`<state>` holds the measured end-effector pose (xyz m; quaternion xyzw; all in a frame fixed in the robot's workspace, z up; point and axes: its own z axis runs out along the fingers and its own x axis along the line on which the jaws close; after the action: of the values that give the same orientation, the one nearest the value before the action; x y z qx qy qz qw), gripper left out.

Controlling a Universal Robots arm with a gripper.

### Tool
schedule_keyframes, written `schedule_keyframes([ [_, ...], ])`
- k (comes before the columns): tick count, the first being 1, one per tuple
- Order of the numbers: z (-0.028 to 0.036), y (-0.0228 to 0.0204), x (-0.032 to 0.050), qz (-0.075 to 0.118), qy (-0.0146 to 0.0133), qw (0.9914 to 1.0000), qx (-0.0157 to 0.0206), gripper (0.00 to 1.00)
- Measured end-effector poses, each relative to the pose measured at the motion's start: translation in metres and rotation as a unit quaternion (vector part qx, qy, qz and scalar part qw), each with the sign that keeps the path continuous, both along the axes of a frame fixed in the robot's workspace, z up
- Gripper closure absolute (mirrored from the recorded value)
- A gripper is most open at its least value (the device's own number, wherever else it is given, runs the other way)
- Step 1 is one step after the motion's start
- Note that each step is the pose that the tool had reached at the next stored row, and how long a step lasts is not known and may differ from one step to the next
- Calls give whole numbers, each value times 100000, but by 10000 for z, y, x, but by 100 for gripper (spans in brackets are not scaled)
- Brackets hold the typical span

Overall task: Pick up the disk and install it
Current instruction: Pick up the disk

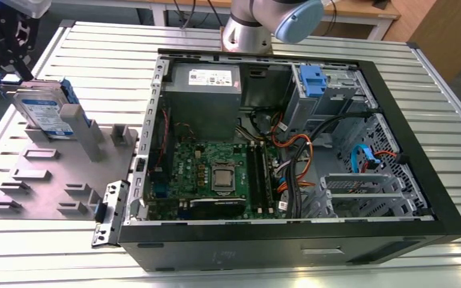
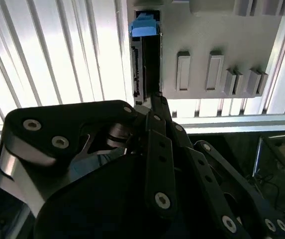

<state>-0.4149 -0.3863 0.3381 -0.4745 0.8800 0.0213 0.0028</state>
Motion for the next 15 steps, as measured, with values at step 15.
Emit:
schedule_keyframes([
  [15,-5,0,0,13023,3,99148,-1,89],
])
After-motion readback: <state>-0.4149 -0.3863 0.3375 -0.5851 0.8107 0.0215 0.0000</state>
